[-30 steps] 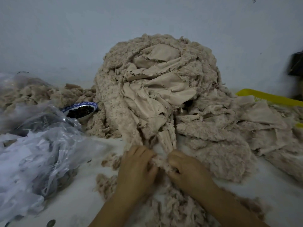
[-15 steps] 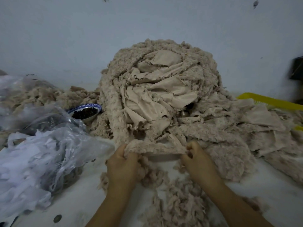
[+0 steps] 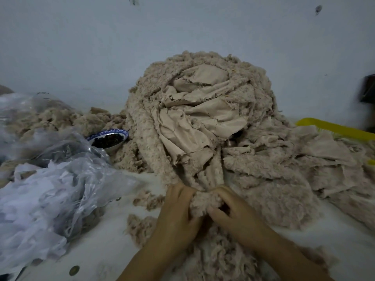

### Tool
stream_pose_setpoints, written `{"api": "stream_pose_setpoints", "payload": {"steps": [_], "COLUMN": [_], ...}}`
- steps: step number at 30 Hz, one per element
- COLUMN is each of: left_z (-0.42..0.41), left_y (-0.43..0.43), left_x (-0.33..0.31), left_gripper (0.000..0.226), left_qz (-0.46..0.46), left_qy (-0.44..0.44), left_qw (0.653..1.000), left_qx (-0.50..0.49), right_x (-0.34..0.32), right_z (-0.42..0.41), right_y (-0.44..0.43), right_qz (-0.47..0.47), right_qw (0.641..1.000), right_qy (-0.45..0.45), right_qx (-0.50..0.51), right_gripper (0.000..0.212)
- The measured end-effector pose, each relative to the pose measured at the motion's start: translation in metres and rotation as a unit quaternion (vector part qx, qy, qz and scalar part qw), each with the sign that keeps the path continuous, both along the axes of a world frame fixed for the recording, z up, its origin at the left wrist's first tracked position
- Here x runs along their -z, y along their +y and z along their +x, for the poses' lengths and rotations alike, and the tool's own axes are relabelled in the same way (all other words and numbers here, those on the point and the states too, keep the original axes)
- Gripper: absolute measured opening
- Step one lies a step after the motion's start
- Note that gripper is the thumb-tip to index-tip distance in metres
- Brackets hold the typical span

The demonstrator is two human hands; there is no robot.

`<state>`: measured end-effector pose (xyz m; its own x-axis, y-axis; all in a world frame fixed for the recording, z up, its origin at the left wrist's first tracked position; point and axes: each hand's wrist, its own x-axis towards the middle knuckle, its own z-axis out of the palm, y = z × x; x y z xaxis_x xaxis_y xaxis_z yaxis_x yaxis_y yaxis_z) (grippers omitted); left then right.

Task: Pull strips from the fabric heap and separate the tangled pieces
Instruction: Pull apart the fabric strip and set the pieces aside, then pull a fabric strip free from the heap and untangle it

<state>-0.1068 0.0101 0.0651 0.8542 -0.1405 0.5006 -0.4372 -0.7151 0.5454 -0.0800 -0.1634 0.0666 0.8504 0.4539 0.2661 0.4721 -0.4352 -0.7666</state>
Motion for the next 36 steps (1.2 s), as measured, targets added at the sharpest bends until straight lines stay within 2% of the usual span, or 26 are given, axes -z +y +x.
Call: {"api": "stream_pose_setpoints", "payload": {"steps": [2, 4, 6, 7, 10, 12, 15, 18, 20, 22, 24, 25, 26, 27, 29, 31, 33, 36], "left_z": [0.003, 0.007, 0.009, 0.009, 0.013, 0.015, 0.017, 0.014, 0.009, 0.004, 0.002, 0.0, -0.002, -0.003, -0.007, -0.01, -0.01, -0.008], "left_y": [0.009, 0.017, 0.019, 0.019, 0.028, 0.036, 0.039, 0.034, 0.033, 0.03, 0.025, 0.022, 0.02, 0.017, 0.01, 0.0, -0.008, -0.014], "left_x": [0.006, 0.01, 0.008, 0.005, -0.002, -0.005, -0.006, -0.01, -0.011, -0.01, -0.012, -0.014, -0.015, -0.016, -0.018, -0.014, -0.008, -0.001], "left_gripper": [0.029, 0.026, 0.02, 0.025, 0.043, 0.049, 0.047, 0.044, 0.045, 0.035, 0.009, 0.006, 0.013, 0.018, 0.014, 0.016, 0.021, 0.017], "left_qz": [0.004, 0.042, 0.076, 0.072, -0.007, -0.002, 0.005, -0.115, -0.156, -0.15, -0.159, -0.168, -0.165, -0.152, -0.102, -0.044, 0.023, 0.087], "left_qy": [0.014, 0.037, 0.03, 0.019, -0.014, 0.0, 0.016, 0.058, 0.11, 0.132, 0.123, 0.116, 0.099, 0.071, -0.002, -0.063, -0.088, -0.071], "left_qw": [1.0, 0.998, 0.996, 0.997, 0.995, 0.99, 0.991, 0.985, 0.978, 0.978, 0.978, 0.977, 0.98, 0.985, 0.995, 0.996, 0.993, 0.992], "left_qx": [-0.01, -0.021, -0.024, -0.034, -0.097, -0.138, -0.136, -0.112, -0.077, -0.06, -0.06, -0.058, -0.05, -0.036, 0.009, 0.054, 0.081, 0.061], "right_x": [-0.001, -0.002, -0.004, -0.005, -0.007, -0.006, -0.004, -0.004, -0.004, -0.006, -0.011, -0.012, -0.013, -0.011, -0.005, 0.003, 0.005, 0.0], "right_z": [0.002, 0.005, 0.009, 0.011, 0.017, 0.022, 0.027, 0.025, 0.021, 0.018, 0.01, 0.006, 0.003, -0.001, -0.005, -0.004, 0.002, 0.01], "right_y": [-0.003, -0.006, -0.01, -0.013, -0.021, -0.027, -0.032, -0.031, -0.029, -0.027, -0.021, -0.017, -0.012, -0.006, 0.004, 0.011, 0.012, 0.007], "right_qz": [-0.008, -0.015, -0.015, -0.009, 0.029, 0.047, 0.065, 0.08, 0.086, 0.093, 0.107, 0.113, 0.114, 0.107, 0.081, 0.109, 0.204, 0.338], "right_qw": [0.997, 0.989, 0.98, 0.977, 0.97, 0.964, 0.961, 0.96, 0.961, 0.96, 0.957, 0.959, 0.967, 0.979, 0.993, 0.979, 0.948, 0.888], "right_qy": [-0.064, -0.131, -0.167, -0.173, -0.165, -0.147, -0.102, -0.068, -0.051, -0.038, -0.071, -0.092, -0.093, -0.062, 0.062, 0.175, 0.245, 0.297], "right_qx": [0.03, 0.068, 0.11, 0.128, 0.177, 0.215, 0.248, 0.26, 0.257, 0.26, 0.26, 0.243, 0.21, 0.163, 0.064, -0.001, 0.013, 0.1], "right_gripper": [0.035, 0.033, 0.034, 0.036, 0.036, 0.034, 0.031, 0.031, 0.024, 0.015, 0.023, 0.032, 0.042, 0.052, 0.068, 0.072, 0.065, 0.056]}}
